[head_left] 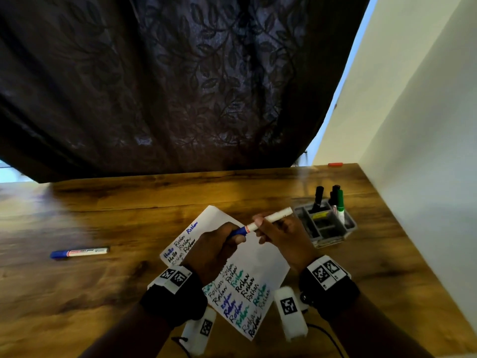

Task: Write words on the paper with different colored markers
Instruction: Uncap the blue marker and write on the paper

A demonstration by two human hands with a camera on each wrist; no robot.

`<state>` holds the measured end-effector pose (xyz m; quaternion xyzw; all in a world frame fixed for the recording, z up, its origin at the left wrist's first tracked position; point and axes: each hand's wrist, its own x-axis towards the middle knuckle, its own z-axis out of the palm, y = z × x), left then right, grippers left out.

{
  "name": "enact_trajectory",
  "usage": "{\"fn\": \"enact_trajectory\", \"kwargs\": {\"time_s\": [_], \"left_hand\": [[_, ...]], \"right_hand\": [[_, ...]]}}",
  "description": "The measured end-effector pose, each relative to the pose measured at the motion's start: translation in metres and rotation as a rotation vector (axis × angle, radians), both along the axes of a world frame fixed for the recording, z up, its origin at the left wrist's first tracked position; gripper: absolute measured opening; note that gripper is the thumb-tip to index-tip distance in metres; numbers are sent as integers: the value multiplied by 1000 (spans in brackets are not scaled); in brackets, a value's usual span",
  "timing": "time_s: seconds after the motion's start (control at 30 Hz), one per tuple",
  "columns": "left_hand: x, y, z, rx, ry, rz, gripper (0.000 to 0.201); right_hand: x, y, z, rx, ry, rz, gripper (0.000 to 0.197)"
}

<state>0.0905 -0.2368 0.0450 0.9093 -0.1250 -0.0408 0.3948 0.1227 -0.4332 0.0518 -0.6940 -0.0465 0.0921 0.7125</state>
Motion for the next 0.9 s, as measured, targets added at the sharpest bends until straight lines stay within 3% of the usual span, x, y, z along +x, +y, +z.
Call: {"fn": "enact_trajectory", "kwargs": {"time_s": [0.07,0.13,0.2,0.27,0.37,0.53,0.6,0.73,0.9], "left_hand": [[3,2,-2,31,-51,14,33],[8,3,-1,70,-101,26,29],[12,0,2,82,-143,9,27],[15,-6,6,81,-171,-31,28],[24,-20,7,52,-167,-94,30],[35,-45,9,30,-115,-170,41],[37,-53,12,-35,-88,-178,39],[44,-61,8,-96,-56,-168,29],[51,-62,-3,-75,-34,-159,22]], "right_hand": [[0,-12,-5,-96,3,-52,41],[-2,-28,-6,-337,-120,-130,55],[-2,-41,-3,-591,-306,-147,51],[0,-46,-2,-772,-453,-41,39],[1,-49,-5,-935,-574,94,35],[-4,-62,-5,-870,-578,44,29],[-3,-75,-3,-794,-550,-60,20],[12,-114,10,-593,-321,-284,6],[28,-135,24,-470,-365,-426,12]]}}
